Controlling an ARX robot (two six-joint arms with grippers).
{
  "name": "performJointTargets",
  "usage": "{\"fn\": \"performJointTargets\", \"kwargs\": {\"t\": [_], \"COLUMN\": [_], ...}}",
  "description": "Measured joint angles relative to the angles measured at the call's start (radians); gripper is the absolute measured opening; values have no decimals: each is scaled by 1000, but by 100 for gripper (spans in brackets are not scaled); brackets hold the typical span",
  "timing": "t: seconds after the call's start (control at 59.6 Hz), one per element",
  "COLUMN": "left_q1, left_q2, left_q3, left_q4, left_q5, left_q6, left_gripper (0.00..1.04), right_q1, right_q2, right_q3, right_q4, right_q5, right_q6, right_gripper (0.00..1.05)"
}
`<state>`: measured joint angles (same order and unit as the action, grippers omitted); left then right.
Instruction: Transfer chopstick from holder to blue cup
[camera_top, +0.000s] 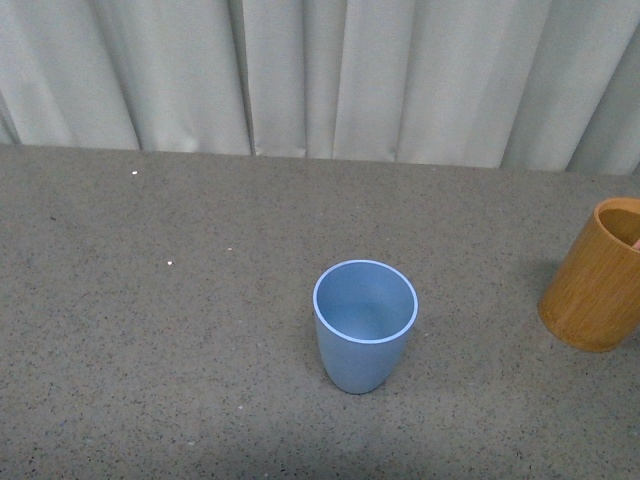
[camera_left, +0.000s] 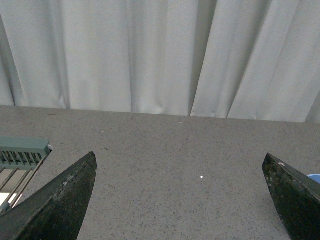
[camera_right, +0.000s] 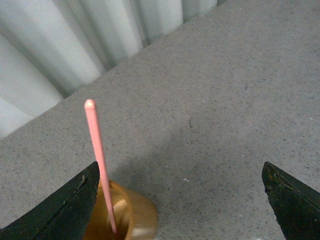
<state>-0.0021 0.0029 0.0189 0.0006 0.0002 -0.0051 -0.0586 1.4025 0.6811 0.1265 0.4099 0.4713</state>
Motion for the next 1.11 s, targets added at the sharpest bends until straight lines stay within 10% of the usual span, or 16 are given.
{"fn": "performJointTargets", "kwargs": {"t": [0.973,1.107], "left_q1": [0,0], "left_q2": [0,0], "left_q3": [0,0], "left_q4": [0,0], "left_q5": [0,0], "left_q6": [0,0], "left_gripper": [98,98], "right_q1": [48,47], "right_q2": [455,484], "right_q3": [291,293], "right_q4": [52,61], "right_q5": [-15,-8], "right_q6": [16,23], "right_gripper": [95,79]}}
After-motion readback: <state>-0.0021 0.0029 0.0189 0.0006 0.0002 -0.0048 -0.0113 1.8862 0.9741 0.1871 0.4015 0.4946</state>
